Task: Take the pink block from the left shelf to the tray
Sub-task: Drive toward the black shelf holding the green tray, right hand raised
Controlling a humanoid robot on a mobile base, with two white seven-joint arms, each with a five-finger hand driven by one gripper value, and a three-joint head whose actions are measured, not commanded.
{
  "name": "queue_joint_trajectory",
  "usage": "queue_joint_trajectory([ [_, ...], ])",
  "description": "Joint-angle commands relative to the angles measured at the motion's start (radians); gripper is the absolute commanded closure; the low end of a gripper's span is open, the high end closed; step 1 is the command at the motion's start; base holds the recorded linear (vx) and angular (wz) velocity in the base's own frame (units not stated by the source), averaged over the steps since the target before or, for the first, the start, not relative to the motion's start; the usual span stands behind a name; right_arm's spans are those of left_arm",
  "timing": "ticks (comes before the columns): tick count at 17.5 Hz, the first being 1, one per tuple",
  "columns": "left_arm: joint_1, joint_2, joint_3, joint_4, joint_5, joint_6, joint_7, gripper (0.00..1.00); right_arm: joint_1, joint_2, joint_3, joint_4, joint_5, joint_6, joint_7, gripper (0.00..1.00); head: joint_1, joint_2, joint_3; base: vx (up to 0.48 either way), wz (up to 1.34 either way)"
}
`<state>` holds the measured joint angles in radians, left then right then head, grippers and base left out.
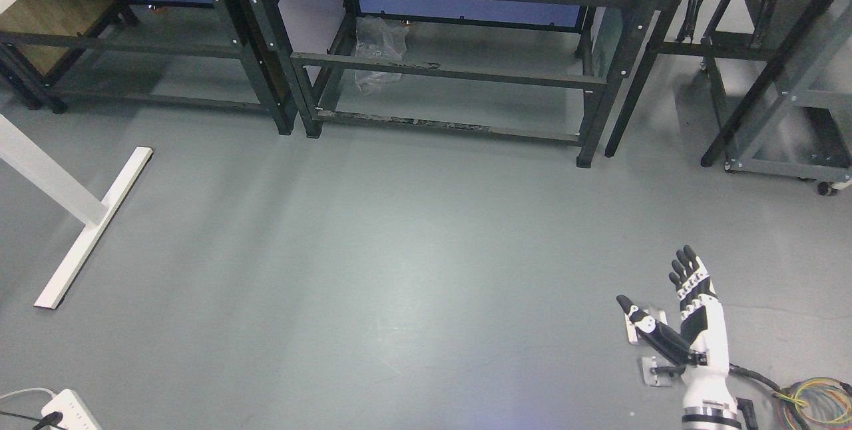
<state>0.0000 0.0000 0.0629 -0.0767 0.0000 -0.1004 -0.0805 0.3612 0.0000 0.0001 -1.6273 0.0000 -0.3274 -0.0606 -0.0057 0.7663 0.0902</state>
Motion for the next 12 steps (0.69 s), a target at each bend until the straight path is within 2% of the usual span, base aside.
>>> queue_joint_trajectory([
  [1,0.009,0.017,0.000,0.000,-0.002,-0.001,0.001,0.00,-0.001,-0.029,0.011,0.000,0.008,-0.004,-0.001,0.00,0.0000,0.000,0.000,0.000,0.00],
  [12,0.009,0.017,0.000,0.000,-0.002,-0.001,0.001,0.00,-0.005,-0.028,0.008,0.000,-0.014,-0.012,-0.002,0.00,0.0000,0.000,0.000,0.005,0.00],
])
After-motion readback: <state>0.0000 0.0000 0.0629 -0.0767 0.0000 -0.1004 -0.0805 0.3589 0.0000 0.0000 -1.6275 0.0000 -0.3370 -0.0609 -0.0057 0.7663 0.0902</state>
